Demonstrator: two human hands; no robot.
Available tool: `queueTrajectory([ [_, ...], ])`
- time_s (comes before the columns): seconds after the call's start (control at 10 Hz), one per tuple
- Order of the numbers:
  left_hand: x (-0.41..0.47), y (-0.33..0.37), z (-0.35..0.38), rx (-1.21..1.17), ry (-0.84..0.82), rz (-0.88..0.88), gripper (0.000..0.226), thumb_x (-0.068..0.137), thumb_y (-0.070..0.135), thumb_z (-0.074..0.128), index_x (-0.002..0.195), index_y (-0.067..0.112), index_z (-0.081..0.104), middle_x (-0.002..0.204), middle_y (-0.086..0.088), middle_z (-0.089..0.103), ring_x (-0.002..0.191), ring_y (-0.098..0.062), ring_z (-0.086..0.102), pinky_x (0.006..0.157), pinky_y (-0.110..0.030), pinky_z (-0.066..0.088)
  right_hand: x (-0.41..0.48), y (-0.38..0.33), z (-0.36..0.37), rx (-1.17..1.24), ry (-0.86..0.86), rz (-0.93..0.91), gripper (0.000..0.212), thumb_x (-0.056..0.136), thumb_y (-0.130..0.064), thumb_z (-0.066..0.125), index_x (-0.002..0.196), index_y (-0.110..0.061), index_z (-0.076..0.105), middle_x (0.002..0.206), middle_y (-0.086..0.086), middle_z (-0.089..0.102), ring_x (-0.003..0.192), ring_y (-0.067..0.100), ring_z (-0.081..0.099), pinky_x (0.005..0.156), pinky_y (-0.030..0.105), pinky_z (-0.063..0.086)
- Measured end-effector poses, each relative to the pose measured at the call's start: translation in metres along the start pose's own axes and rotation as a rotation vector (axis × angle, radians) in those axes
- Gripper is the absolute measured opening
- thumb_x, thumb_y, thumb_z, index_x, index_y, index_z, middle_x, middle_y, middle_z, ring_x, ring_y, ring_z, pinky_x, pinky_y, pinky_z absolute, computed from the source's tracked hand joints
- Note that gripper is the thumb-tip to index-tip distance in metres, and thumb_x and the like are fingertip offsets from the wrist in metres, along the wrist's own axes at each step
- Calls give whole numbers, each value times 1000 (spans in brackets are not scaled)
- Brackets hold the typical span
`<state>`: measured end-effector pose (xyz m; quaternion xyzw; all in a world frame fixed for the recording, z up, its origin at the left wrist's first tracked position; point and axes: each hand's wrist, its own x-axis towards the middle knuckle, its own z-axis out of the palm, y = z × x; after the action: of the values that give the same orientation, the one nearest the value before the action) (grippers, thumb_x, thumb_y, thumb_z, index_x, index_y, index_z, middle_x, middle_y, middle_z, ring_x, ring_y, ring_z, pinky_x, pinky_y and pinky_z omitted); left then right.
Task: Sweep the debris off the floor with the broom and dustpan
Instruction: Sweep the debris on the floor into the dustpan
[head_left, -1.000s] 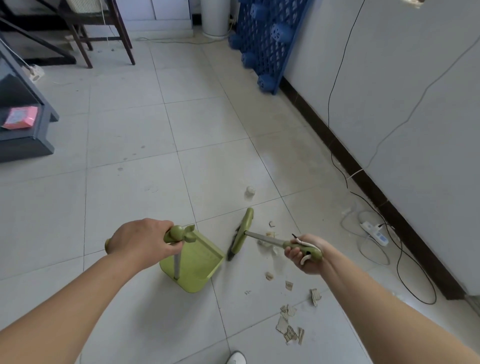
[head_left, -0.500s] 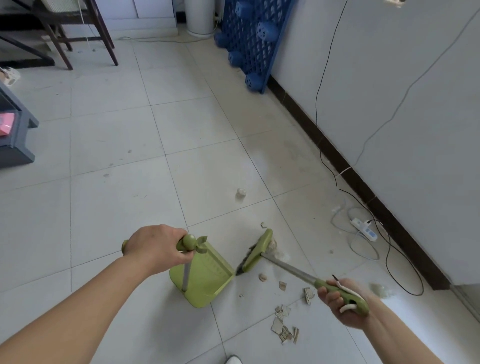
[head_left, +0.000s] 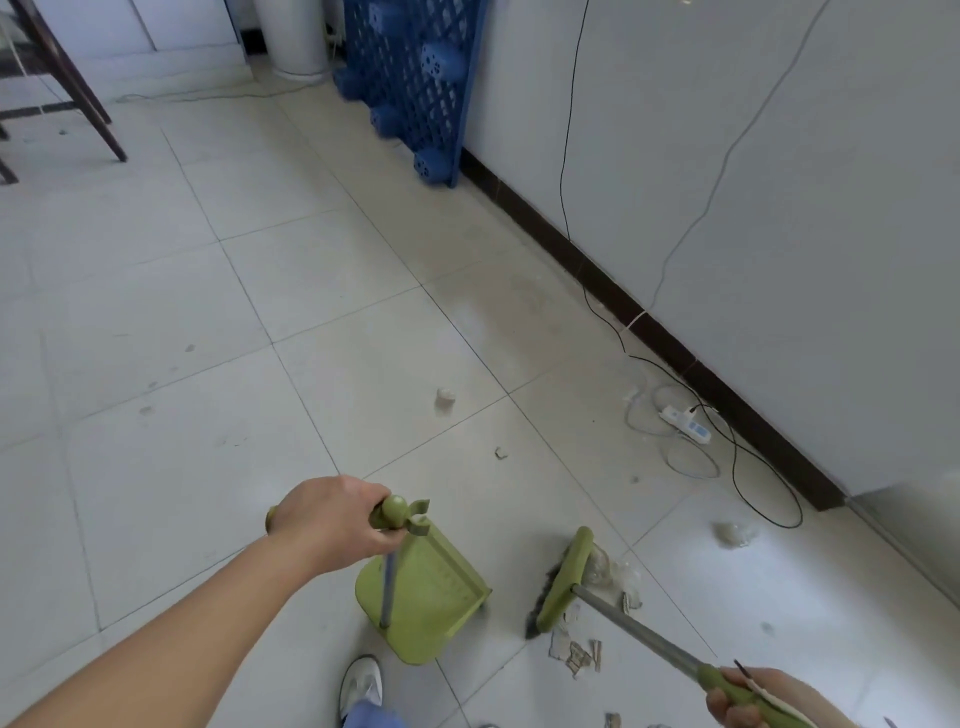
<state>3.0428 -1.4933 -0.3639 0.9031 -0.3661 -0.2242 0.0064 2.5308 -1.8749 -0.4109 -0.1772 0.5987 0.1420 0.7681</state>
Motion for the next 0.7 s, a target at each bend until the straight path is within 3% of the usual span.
queueTrajectory([
  [0.2,28,-15,-14,7,-11,70,38,78,60,53,82,24,62,77,9,63,76,-12,62,51,-25,38,-10,18,130,-72,75,-58,25,89,-11,58,74,8,55,42,18,50,23,25,45,25,26,40],
  [0.3,40,-26,-20,12,-11,80,39,77,62,53,79,24,60,75,9,61,75,-12,61,52,-25,39,16,9,269,-88,35,31,44,97,-25,39,71,7,55,38,17,49,22,25,46,25,27,40],
  [0.4,53,-38,-28,24,2,75,41,79,64,53,80,24,61,75,9,61,75,-11,60,49,-25,37,8,4,316,-161,74,-21,30,99,-21,41,81,0,51,45,11,51,23,17,43,23,18,36],
  [0.5,64,-50,-38,54,16,66,43,80,65,53,83,23,62,76,8,62,76,-11,60,48,-24,36,29,-21,361,-172,93,-58,33,98,-22,39,73,-3,49,43,5,47,23,11,41,23,13,32],
  [0.7,91,-80,-54,74,57,19,43,79,66,54,79,23,60,73,9,61,73,-10,59,51,-25,41,92,-73,445,-302,-26,-42,40,98,-28,31,66,-7,46,40,-1,43,23,7,39,23,12,24],
])
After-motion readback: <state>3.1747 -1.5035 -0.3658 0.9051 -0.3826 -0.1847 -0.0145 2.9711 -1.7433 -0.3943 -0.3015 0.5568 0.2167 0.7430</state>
